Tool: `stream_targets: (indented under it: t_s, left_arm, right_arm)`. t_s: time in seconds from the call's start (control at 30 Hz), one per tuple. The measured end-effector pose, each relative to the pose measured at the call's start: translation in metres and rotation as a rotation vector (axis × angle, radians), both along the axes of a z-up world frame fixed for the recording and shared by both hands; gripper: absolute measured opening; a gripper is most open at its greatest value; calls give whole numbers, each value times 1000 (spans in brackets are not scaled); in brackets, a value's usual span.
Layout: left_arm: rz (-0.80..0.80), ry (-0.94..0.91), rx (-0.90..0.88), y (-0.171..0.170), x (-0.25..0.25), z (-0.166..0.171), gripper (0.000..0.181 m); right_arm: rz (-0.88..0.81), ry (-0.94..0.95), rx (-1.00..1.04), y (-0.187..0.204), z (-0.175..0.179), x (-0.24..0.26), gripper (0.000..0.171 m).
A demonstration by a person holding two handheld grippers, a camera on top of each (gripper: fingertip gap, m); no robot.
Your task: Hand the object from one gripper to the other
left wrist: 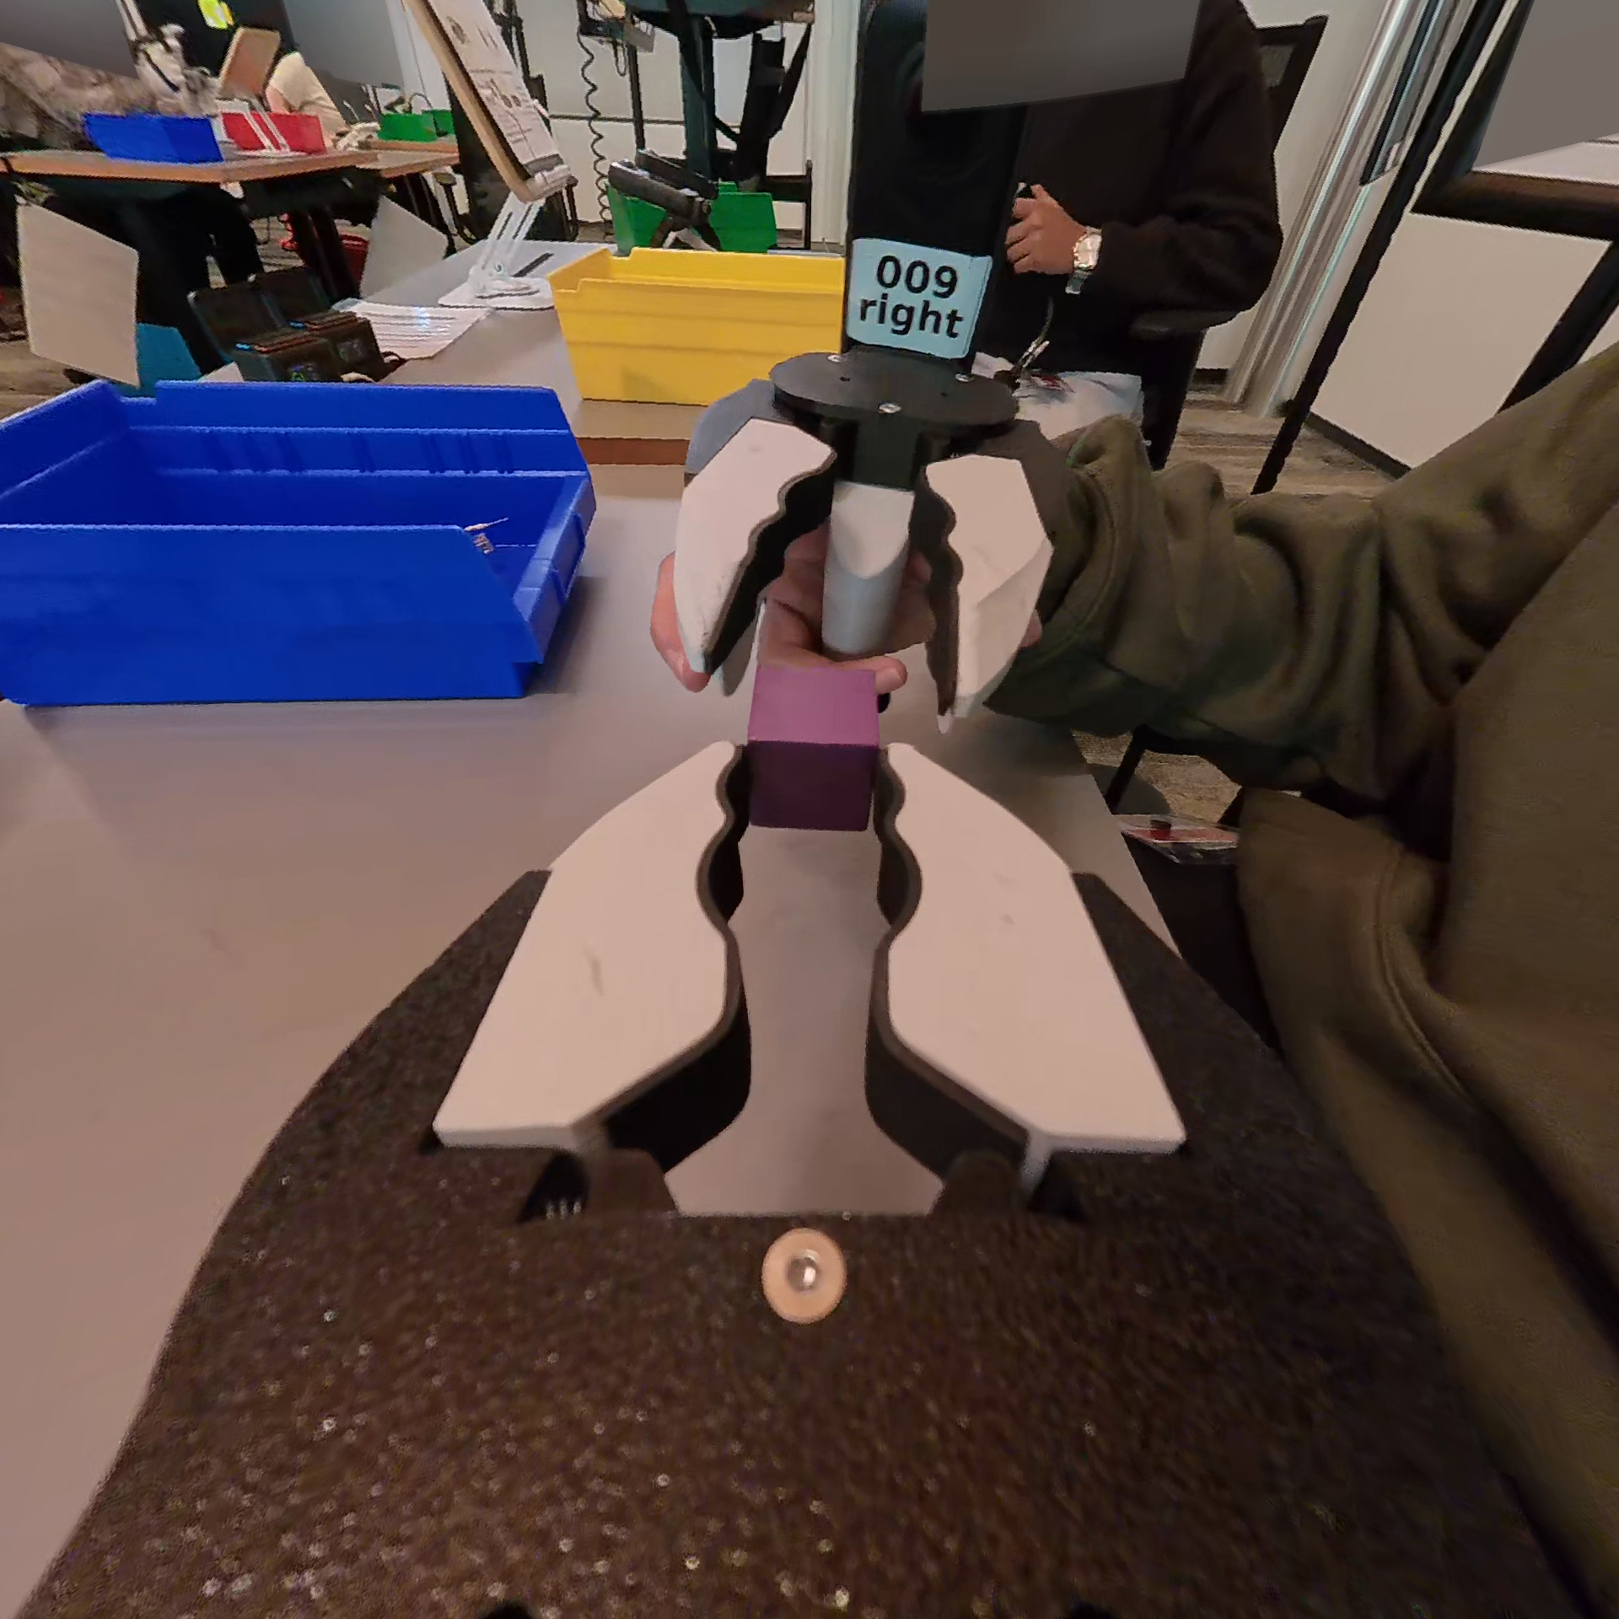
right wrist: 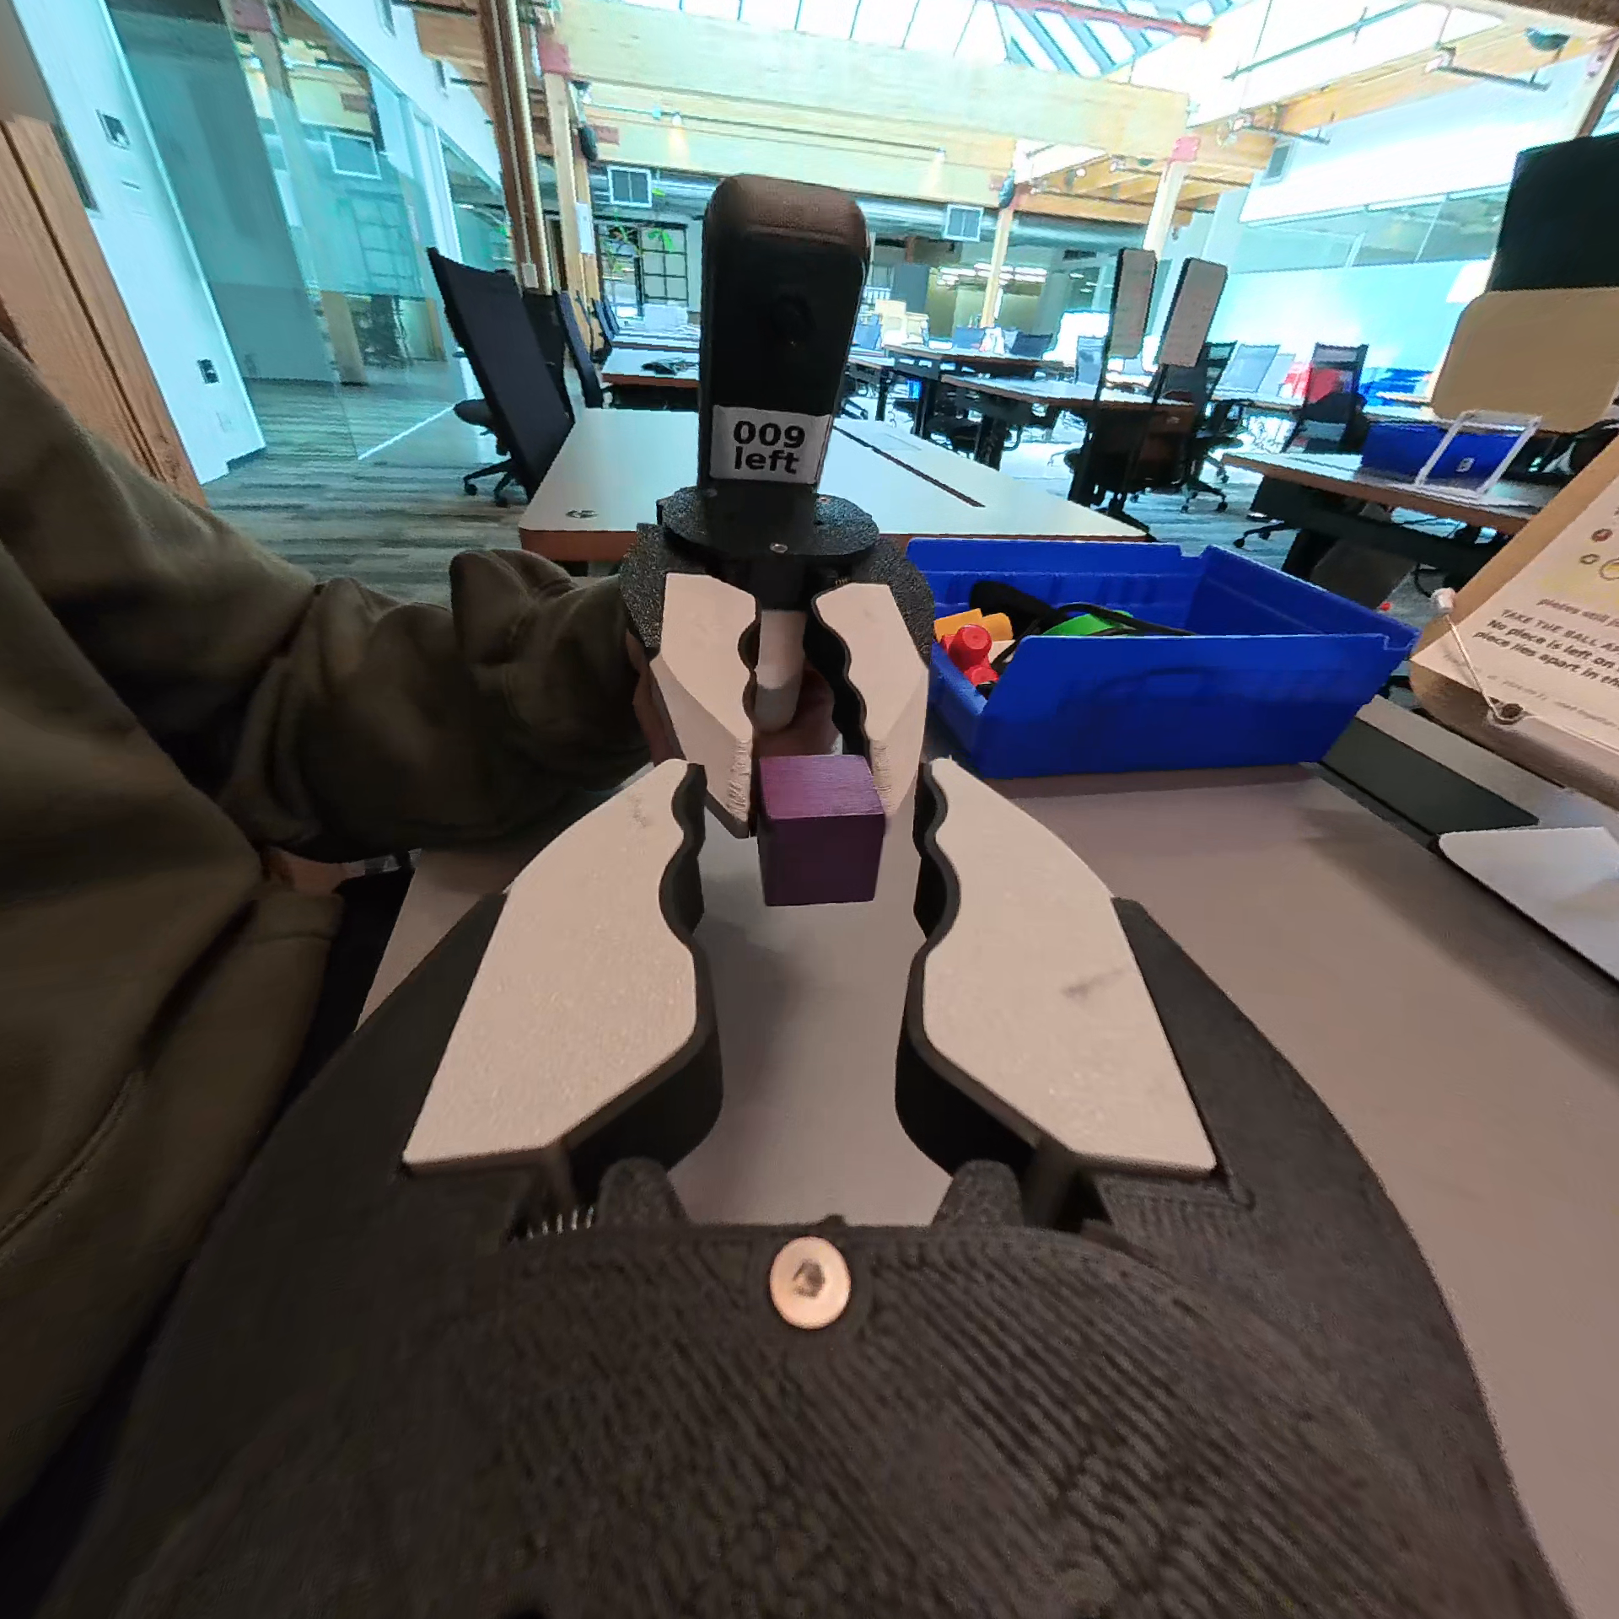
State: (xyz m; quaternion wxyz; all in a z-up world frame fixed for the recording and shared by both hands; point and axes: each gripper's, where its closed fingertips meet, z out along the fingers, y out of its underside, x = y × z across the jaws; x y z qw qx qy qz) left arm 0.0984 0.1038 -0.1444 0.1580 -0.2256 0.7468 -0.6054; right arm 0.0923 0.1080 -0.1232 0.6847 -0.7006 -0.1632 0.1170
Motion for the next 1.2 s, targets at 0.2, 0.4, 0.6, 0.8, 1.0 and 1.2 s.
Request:
stream_targets:
  t_s: [0.2,0.4,0.6,0.8,1.0,1.2]
  left_arm:
    - [-30,34,-34,0,-3,-1,27]
    - [-34,30,-24,1,-3,-2,27]
    - [-20,16,-8,3,-3,0,27]
    - [52,-28,-11,11,4,7,27]
    - [396,-262,106,25,36,20,38]
    - [610,-438,147,16,46,29,42]
  right_arm:
    - [56,53,5,-7,4,-3,45]
    - [46,43,-16,-1,-5,-2,40]
    - [19,43,-21,2,-7,2,26]
    - [-56,35,-18,9,-2,9,26]
    - [-478,252,149,16,27,56,25]
    - [-483,483,291,13,42,51,26]
